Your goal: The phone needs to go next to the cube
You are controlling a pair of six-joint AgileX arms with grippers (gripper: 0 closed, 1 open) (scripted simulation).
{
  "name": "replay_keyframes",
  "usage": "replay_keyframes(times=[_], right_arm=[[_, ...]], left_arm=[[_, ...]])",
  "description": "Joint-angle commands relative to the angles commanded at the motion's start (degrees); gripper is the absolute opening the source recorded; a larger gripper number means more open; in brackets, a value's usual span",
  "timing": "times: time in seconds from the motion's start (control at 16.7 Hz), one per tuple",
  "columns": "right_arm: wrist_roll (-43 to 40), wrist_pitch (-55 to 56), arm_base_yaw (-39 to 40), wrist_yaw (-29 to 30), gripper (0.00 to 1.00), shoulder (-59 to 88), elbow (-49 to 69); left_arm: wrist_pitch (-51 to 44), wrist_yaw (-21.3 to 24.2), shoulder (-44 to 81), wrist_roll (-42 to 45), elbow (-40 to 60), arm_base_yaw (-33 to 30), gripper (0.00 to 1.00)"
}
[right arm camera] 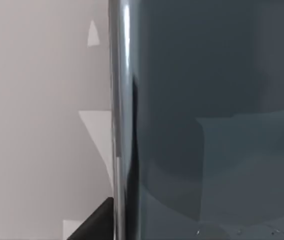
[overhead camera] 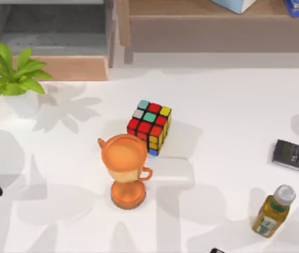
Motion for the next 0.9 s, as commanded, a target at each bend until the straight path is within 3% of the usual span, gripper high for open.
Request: replay_keyframes(times=[0.9], right_arm=[[0.9,-5.6,0.1,0.3,0.0,-4.5,3.8]], left_arm=[[0.0,0.0,0.0,0.0,0.0,0.0,1.0]])
